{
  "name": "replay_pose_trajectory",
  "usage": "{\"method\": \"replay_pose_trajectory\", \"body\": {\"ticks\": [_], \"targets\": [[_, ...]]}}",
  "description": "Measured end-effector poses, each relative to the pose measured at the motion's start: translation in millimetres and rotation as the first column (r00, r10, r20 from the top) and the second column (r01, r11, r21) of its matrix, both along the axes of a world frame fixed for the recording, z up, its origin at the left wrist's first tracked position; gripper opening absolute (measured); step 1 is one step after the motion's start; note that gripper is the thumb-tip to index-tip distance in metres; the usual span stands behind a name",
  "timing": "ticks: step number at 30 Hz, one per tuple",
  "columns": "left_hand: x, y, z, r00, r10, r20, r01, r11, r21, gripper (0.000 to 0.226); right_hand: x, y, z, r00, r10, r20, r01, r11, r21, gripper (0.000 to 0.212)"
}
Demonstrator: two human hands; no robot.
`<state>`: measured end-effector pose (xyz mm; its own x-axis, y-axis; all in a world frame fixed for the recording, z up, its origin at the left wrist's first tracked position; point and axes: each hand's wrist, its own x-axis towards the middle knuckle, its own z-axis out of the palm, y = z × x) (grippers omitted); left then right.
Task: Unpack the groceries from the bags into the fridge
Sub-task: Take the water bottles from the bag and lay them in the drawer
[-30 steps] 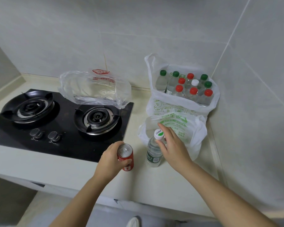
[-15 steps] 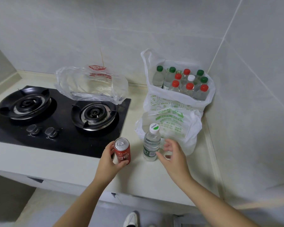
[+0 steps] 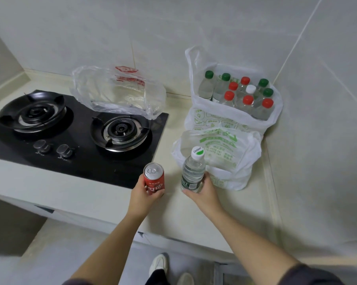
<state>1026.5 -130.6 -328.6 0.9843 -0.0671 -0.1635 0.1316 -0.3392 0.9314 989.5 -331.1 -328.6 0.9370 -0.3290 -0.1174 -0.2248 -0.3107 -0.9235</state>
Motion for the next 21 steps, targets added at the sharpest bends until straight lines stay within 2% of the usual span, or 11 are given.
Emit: {"method": "replay_pose_trajectory", "body": {"ticks": [11,16,21], "targets": [[-7.6,-3.8,22.8,0.998,0.038,0.050,-0.039,0.999,0.006,0.056,-8.4,1.8,8.0,1.000,0.014,0.017,-0.014,1.000,-0.003,0.051],[2.8,-5.1,85.9,0.985,0.050,0.167,-0.045,0.998,-0.036,0.054,0.9,8.7,65.5,0.991,0.018,0.130,-0.023,0.999,0.036,0.048],[15.3,-1.2,167.7,0.957,-0.020,0.288,0.063,0.988,-0.140,0.054,24.7,7.5,157.6,0.955,0.068,0.289,-0.081,0.996,0.035,0.043]]}}
